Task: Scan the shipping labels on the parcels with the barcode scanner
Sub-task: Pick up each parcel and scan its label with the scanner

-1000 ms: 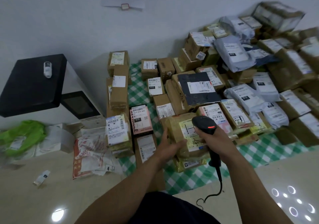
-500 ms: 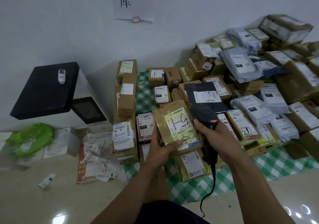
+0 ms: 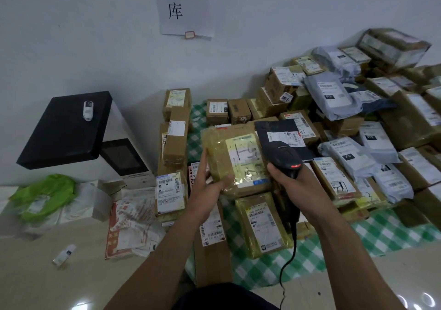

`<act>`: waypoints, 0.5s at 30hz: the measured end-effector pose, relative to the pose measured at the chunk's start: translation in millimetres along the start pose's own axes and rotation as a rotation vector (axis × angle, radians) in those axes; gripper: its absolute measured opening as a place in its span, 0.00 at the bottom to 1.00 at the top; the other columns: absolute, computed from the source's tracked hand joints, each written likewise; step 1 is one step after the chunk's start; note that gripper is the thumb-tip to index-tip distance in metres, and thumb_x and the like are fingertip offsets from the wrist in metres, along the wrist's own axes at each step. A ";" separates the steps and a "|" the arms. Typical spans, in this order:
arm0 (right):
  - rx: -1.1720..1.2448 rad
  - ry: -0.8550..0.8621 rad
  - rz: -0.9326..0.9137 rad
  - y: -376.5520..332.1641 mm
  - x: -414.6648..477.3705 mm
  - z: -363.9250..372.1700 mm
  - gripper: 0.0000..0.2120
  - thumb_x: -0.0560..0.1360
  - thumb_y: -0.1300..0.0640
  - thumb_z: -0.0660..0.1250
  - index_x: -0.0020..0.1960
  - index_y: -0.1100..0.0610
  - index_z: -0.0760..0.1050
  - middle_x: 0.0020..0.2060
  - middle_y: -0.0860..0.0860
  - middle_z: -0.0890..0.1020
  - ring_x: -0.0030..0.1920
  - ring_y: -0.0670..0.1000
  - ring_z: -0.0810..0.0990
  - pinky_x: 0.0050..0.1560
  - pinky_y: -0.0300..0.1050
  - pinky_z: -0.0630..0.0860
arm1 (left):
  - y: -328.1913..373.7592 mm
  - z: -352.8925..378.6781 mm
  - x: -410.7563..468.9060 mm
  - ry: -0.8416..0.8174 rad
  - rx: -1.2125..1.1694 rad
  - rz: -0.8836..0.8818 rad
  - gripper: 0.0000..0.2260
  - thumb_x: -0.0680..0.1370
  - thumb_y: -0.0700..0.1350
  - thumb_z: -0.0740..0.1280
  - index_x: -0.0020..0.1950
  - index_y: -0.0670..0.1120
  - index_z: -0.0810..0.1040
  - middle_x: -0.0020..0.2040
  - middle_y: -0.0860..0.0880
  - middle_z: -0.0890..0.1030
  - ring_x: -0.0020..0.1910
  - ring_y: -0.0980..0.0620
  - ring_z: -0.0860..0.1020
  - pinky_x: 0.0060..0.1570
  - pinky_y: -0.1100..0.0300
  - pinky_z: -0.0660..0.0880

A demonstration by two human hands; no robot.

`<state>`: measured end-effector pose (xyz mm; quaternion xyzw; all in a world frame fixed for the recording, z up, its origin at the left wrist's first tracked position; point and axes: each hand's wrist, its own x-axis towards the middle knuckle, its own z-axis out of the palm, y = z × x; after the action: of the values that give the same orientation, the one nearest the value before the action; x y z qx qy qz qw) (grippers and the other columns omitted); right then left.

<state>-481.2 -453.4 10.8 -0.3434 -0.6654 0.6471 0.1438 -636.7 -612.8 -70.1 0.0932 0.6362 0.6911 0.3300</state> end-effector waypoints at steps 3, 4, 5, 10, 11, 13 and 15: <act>-0.070 0.008 0.005 -2.1 -3.9 -2.1 0.14 0.78 0.47 0.73 0.63 0.44 0.79 0.52 0.42 0.87 0.54 0.43 0.84 0.45 0.37 0.78 | 9.7 -2.6 14.5 0.086 0.111 0.086 0.47 0.74 0.43 0.78 0.68 0.86 0.52 0.76 0.52 0.71 0.71 0.47 0.74 0.66 0.35 0.75; -0.099 -0.010 0.019 -1.4 -4.4 -2.7 0.12 0.78 0.47 0.73 0.61 0.45 0.80 0.49 0.43 0.88 0.52 0.45 0.85 0.48 0.41 0.77 | 12.5 -3.1 18.4 0.106 0.148 0.100 0.48 0.76 0.42 0.77 0.69 0.85 0.50 0.77 0.53 0.70 0.72 0.47 0.73 0.67 0.35 0.74; -0.123 -0.036 0.038 -2.5 -5.6 -2.4 0.11 0.78 0.46 0.73 0.59 0.47 0.81 0.47 0.45 0.88 0.50 0.46 0.86 0.49 0.43 0.78 | 15.0 -3.5 22.5 0.118 0.171 0.108 0.49 0.76 0.42 0.76 0.72 0.83 0.47 0.78 0.53 0.69 0.72 0.47 0.73 0.68 0.35 0.73; -0.199 -0.123 0.061 -7.1 -9.0 1.4 0.08 0.79 0.49 0.73 0.56 0.48 0.81 0.42 0.47 0.88 0.37 0.39 0.84 0.34 0.32 0.75 | 15.9 -10.1 44.8 0.156 0.281 0.183 0.52 0.74 0.48 0.78 0.76 0.79 0.43 0.80 0.52 0.66 0.75 0.44 0.70 0.68 0.32 0.72; -0.202 -0.135 0.064 -7.8 -9.9 2.2 0.07 0.79 0.50 0.73 0.56 0.48 0.81 0.41 0.48 0.88 0.36 0.39 0.84 0.33 0.32 0.75 | 14.4 -11.6 48.2 0.167 0.291 0.190 0.51 0.74 0.48 0.78 0.75 0.79 0.43 0.80 0.52 0.65 0.75 0.44 0.70 0.69 0.33 0.72; -0.228 -0.162 0.072 -8.4 -11.2 4.2 0.07 0.79 0.48 0.73 0.55 0.47 0.81 0.41 0.49 0.88 0.35 0.42 0.84 0.36 0.36 0.77 | 14.9 -10.4 49.2 0.183 0.302 0.203 0.51 0.76 0.46 0.77 0.75 0.79 0.43 0.80 0.51 0.64 0.75 0.44 0.69 0.69 0.34 0.72; -0.250 -0.172 0.079 -7.1 -11.4 5.0 0.07 0.78 0.46 0.73 0.55 0.46 0.81 0.41 0.49 0.88 0.36 0.45 0.85 0.40 0.42 0.78 | 14.7 -8.7 49.1 0.213 0.345 0.219 0.50 0.76 0.46 0.77 0.76 0.78 0.42 0.80 0.50 0.63 0.76 0.44 0.68 0.71 0.34 0.70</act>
<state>-478.1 -464.1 19.9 -0.3278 -0.7366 0.5913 0.0165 -684.0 -591.2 -72.0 0.1434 0.7623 0.6097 0.1633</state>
